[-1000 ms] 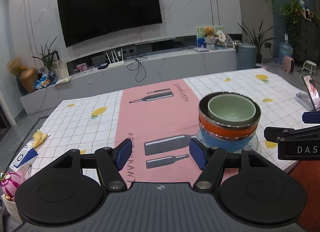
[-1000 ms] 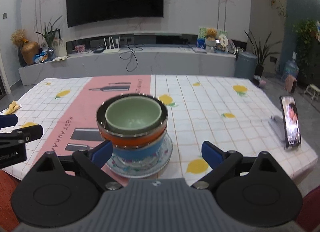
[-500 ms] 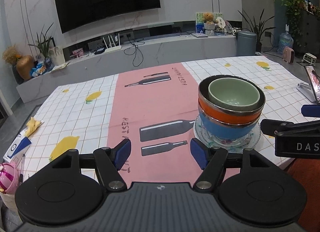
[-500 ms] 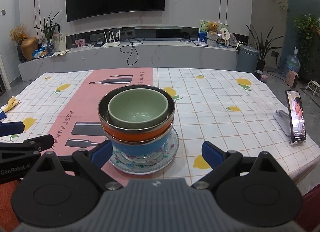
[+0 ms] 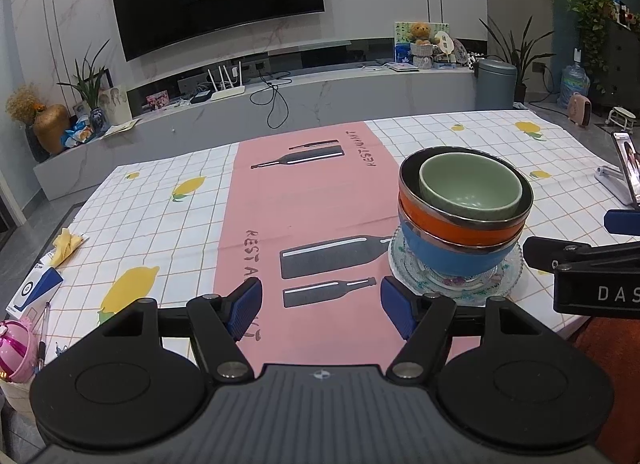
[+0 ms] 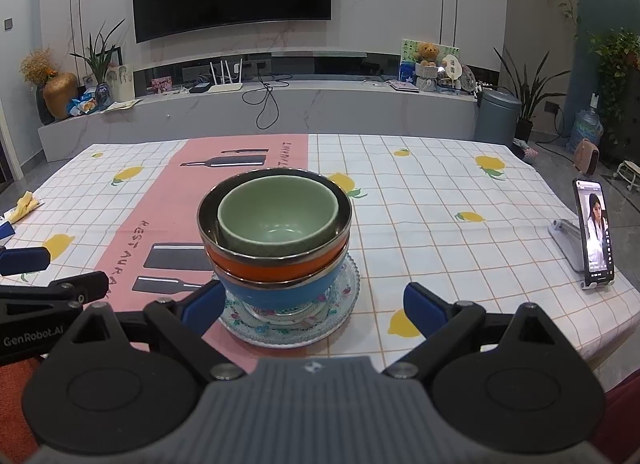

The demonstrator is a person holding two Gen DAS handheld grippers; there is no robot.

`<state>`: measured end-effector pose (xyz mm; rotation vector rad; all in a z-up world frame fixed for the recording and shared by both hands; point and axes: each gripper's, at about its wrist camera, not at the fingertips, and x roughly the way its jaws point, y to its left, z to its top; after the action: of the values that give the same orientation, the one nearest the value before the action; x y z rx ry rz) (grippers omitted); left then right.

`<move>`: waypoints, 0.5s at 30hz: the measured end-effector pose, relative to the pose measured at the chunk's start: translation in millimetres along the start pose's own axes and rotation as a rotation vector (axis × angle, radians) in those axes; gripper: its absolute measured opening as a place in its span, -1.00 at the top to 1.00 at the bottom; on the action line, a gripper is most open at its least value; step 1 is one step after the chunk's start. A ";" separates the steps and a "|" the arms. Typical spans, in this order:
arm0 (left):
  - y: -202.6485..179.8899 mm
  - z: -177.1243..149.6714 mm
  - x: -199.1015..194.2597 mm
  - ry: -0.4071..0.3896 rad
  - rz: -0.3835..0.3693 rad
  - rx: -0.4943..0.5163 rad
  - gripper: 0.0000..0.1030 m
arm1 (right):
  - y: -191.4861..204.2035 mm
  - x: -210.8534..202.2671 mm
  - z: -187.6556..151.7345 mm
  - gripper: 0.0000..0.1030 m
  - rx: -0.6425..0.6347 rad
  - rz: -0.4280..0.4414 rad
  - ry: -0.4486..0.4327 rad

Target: Organize plates and bowls

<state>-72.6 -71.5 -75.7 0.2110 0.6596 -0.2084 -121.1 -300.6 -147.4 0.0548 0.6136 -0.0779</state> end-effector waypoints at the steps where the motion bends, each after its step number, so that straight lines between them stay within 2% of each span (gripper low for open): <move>1: -0.3 0.1 -0.1 -0.001 0.000 0.000 -0.55 | 0.2 -0.1 0.2 -0.83 -0.001 0.001 0.000; 15: 2.7 0.3 -2.4 -0.004 0.005 -0.011 -0.55 | 2.4 -0.6 -0.2 -0.83 -0.013 0.010 -0.003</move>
<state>-73.6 -68.7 -73.6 0.2017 0.6561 -0.2003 -121.4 -298.2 -147.1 0.0454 0.6108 -0.0648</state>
